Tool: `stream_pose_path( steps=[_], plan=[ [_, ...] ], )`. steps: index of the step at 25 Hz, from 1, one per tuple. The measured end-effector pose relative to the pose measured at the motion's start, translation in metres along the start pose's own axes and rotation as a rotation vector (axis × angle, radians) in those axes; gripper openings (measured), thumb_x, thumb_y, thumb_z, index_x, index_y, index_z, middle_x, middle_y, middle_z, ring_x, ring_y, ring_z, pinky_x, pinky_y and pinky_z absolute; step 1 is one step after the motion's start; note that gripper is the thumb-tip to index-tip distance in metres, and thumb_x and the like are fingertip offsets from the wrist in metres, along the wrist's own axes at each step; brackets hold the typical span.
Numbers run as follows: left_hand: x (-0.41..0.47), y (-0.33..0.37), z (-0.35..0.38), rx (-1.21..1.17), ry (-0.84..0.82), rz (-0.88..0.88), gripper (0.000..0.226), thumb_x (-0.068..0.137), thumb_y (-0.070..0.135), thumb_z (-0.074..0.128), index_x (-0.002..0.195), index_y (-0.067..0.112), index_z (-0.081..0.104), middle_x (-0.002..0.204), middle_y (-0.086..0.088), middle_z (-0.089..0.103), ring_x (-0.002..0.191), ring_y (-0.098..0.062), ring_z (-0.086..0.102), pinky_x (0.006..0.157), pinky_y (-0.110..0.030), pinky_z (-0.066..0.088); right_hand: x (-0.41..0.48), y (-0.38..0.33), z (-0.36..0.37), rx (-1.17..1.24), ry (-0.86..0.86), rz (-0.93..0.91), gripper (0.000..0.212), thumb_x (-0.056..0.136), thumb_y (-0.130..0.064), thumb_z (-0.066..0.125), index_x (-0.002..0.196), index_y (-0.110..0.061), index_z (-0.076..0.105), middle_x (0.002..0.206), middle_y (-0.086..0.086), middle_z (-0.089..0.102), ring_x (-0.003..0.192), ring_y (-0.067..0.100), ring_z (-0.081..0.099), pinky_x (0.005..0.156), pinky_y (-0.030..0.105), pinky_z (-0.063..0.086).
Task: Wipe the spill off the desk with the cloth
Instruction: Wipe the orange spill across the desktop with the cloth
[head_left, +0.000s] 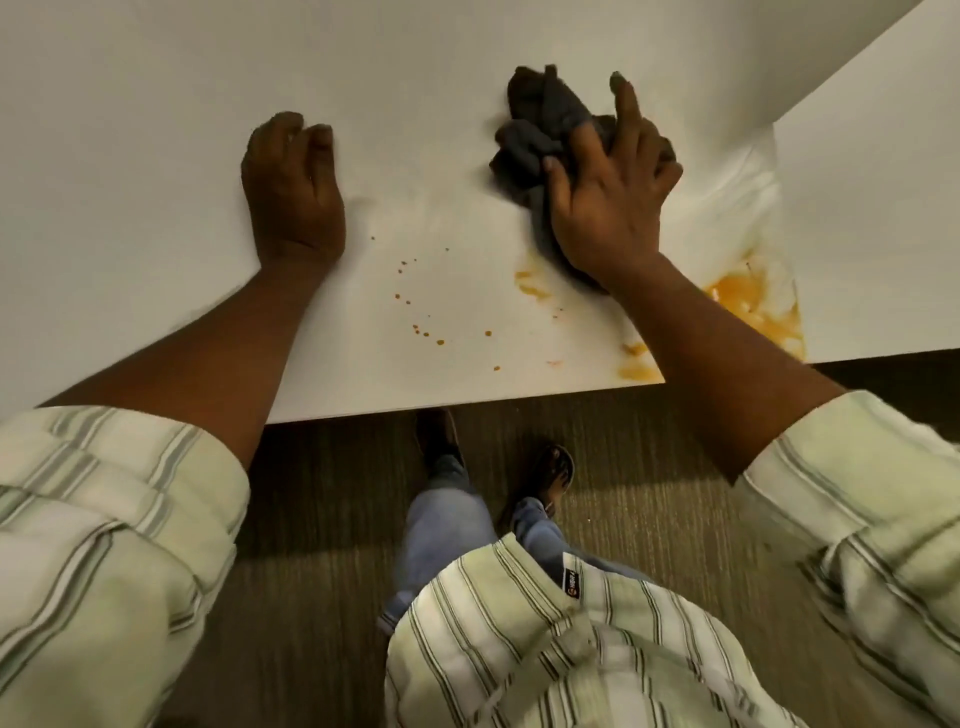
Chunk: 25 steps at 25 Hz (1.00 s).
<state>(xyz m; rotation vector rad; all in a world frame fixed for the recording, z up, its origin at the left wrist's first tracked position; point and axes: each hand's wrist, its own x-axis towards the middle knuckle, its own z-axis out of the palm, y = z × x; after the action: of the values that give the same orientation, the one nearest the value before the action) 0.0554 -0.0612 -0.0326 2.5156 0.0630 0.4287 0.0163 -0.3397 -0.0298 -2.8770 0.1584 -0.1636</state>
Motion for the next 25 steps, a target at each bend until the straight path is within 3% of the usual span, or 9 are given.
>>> stream_pose_path(
  steps=[2,6,8,11,14,16,18,22,25],
  plan=[
    [0.003,-0.001,0.001,-0.02,0.001,-0.005,0.045,0.093,0.029,0.029,0.098,-0.002,0.062,0.101,-0.018,0.066,0.098,-0.031,0.058,0.088,-0.034,0.042,0.009,-0.01,0.003,-0.006,-0.046,-0.103,0.037,0.093,-0.043,0.037,0.121,-0.022,0.048,0.151,0.006,0.035,0.129,0.031,0.036,0.099,0.05,0.025],
    [-0.001,0.002,0.0,-0.038,0.032,0.04,0.036,0.096,0.018,0.034,0.089,-0.006,0.06,0.092,-0.025,0.064,0.087,-0.033,0.056,0.082,-0.038,0.042,-0.035,-0.036,-0.002,-0.005,-0.148,-0.552,0.03,0.093,-0.038,0.042,0.113,-0.017,0.051,0.138,0.004,0.048,0.128,0.031,0.039,0.093,0.049,0.028],
    [0.003,0.004,-0.004,-0.062,0.032,0.03,0.033,0.096,0.015,0.036,0.091,-0.006,0.061,0.094,-0.025,0.065,0.083,-0.023,0.05,0.082,-0.037,0.042,-0.059,-0.038,-0.004,-0.022,-0.155,-0.682,0.033,0.094,-0.046,0.039,0.107,-0.019,0.05,0.133,0.002,0.052,0.125,0.03,0.04,0.089,0.048,0.031],
    [0.002,0.0,-0.006,-0.086,0.041,0.014,0.033,0.096,0.016,0.036,0.095,-0.006,0.061,0.096,-0.024,0.066,0.086,-0.025,0.054,0.085,-0.036,0.043,-0.043,-0.054,-0.002,0.033,-0.109,-0.522,0.038,0.093,-0.052,0.037,0.108,-0.021,0.053,0.129,-0.002,0.054,0.117,0.03,0.044,0.083,0.046,0.032],
    [-0.005,-0.006,-0.003,-0.108,0.045,0.022,0.032,0.097,0.016,0.037,0.095,-0.004,0.062,0.096,-0.022,0.066,0.091,-0.03,0.058,0.086,-0.032,0.043,-0.014,-0.087,0.011,0.046,-0.098,-0.411,0.045,0.093,-0.046,0.038,0.134,-0.029,0.045,0.128,-0.005,0.054,0.111,0.029,0.047,0.085,0.045,0.031],
    [0.0,-0.001,-0.003,-0.206,0.075,-0.05,0.028,0.097,0.016,0.037,0.092,0.006,0.062,0.093,-0.013,0.065,0.097,-0.032,0.06,0.088,-0.025,0.042,-0.011,-0.107,0.015,0.014,-0.128,-0.46,0.05,0.093,-0.045,0.036,0.141,-0.034,0.039,0.129,-0.004,0.054,0.113,0.029,0.047,0.087,0.046,0.031],
    [0.002,0.0,-0.005,-0.346,0.083,-0.159,0.023,0.097,0.018,0.036,0.093,0.016,0.058,0.093,-0.001,0.061,0.1,-0.029,0.061,0.093,-0.022,0.043,-0.029,-0.122,0.015,0.004,-0.152,-0.574,0.044,0.091,-0.046,0.036,0.132,-0.035,0.05,0.129,-0.002,0.055,0.115,0.029,0.047,0.085,0.048,0.032],
    [0.001,-0.004,-0.005,-0.533,0.11,-0.291,0.035,0.096,0.02,0.036,0.108,0.003,0.064,0.108,-0.008,0.066,0.108,-0.021,0.061,0.102,-0.036,0.048,-0.085,-0.097,0.005,0.052,-0.279,-0.843,0.036,0.093,-0.044,0.041,0.123,-0.035,0.058,0.129,-0.004,0.057,0.119,0.029,0.046,0.085,0.046,0.031],
    [0.0,-0.005,-0.004,-0.514,0.09,-0.245,0.031,0.097,0.021,0.037,0.106,0.007,0.064,0.103,0.0,0.064,0.102,-0.013,0.06,0.099,-0.027,0.049,-0.068,-0.068,0.0,0.049,-0.259,-0.723,0.033,0.093,-0.035,0.046,0.122,-0.032,0.06,0.13,-0.004,0.057,0.122,0.031,0.045,0.086,0.048,0.031]
  ],
)
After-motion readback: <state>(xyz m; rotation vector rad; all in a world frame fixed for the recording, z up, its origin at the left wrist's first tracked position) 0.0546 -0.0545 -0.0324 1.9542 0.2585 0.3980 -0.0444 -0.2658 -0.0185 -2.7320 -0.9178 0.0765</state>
